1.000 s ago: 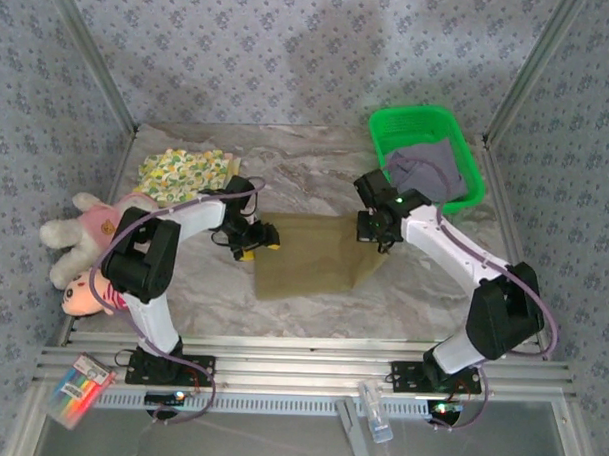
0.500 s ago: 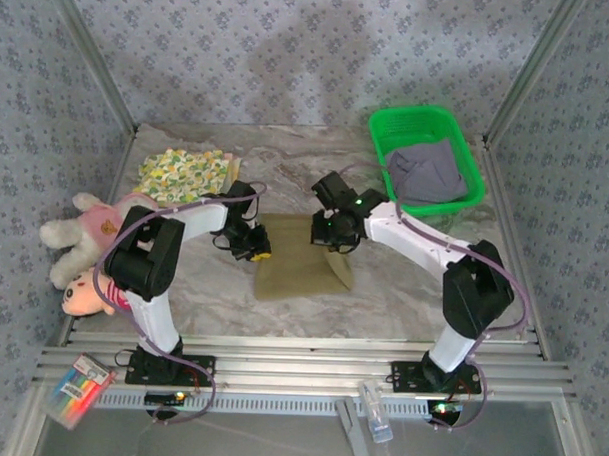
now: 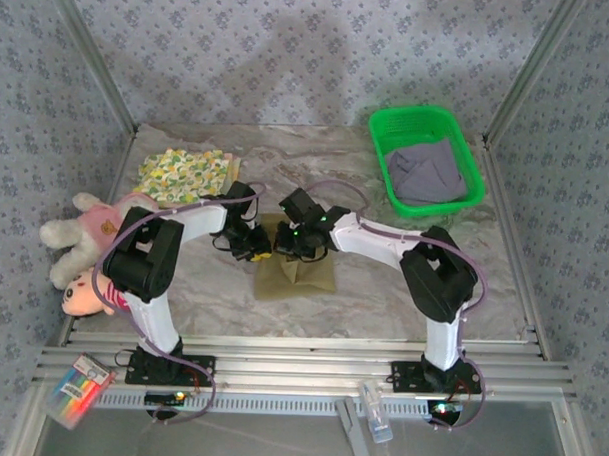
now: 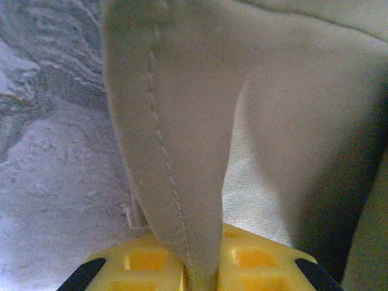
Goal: Fold and stack the skirts
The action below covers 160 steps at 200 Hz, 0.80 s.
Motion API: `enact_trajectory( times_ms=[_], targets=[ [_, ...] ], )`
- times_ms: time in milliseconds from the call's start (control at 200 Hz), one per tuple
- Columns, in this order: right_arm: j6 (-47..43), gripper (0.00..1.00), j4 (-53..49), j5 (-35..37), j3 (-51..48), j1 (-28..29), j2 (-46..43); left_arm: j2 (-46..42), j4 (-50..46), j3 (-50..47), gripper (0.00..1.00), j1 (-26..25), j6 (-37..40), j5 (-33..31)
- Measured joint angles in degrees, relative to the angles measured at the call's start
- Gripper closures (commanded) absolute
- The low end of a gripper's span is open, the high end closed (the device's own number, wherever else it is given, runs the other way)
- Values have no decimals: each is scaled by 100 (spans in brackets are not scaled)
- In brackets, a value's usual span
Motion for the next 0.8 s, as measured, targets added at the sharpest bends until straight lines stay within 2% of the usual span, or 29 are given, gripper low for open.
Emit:
enact_trajectory(
  times_ms=[295,385,520,675,799],
  targets=[
    [350,98,376,-48,0,44,494,-9,20,-22,78,4,4,-17],
    [354,91,369,-46,0,37,494,-13,31,-22,74,22,11,-4],
    [245,73,356,-46,-7,33,450,-79,-83,-20,68,111,138,-17],
    [-83,61,752,-109,-179,164,289,-374,-527,-22,65,374,271,-111],
    [-525,58,938,-260,-323,319,-107,-586,-708,9,65,509,356,-197]
  ],
)
